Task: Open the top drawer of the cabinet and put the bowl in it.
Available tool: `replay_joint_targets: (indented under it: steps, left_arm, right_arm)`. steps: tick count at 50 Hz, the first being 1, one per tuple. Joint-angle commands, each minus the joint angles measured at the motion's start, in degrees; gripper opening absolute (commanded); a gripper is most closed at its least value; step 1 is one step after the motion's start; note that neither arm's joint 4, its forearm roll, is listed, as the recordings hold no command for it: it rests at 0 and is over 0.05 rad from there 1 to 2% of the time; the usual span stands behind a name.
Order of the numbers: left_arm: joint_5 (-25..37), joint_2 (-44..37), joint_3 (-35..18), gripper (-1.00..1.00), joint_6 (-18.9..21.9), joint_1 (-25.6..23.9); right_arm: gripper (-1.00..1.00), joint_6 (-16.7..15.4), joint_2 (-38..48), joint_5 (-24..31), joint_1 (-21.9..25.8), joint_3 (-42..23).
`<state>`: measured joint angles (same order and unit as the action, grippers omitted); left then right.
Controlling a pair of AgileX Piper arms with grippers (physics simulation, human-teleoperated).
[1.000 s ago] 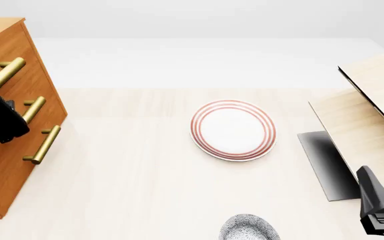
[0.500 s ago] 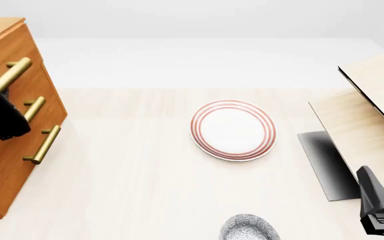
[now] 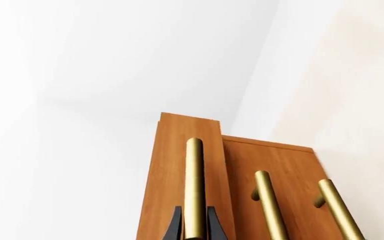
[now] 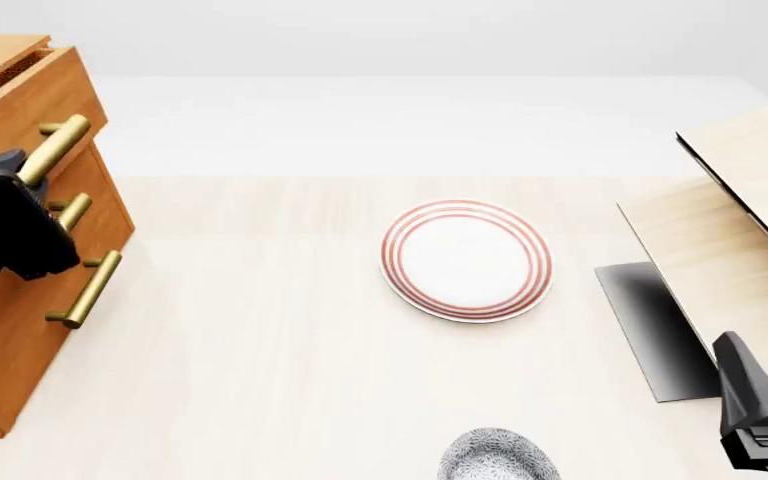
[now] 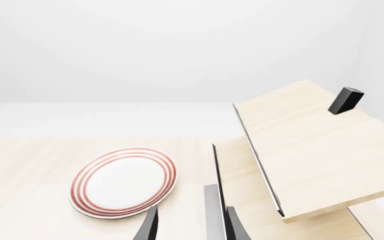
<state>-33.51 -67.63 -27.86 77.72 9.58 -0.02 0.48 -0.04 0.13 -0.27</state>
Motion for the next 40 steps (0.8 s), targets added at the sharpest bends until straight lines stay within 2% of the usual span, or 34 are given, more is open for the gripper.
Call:
replay_joint_targets:
  steps: [1, 13, 22, 40]
  left_arm:
    - [1.2, 1.22, -2.45, -1.0, 0.76, -3.61]
    - [1.56, 1.64, -2.34, -1.0, 1.36, -6.63]
    - [-0.15, -1.05, -2.78, -1.0, 2.02, -8.97]
    - [-0.78, -1.12, -2.34, -1.0, 2.7, -11.58]
  right_arm:
    - [1.0, -0.01, -0.06, -0.02, -0.02, 0.04]
    - [1.0, -0.01, -0.07, -0.02, -0.03, 0.04]
    - [1.0, 0.02, -0.05, -0.02, -0.03, 0.04]
    - [1.0, 0.01, -0.03, -0.02, -0.03, 0.04]
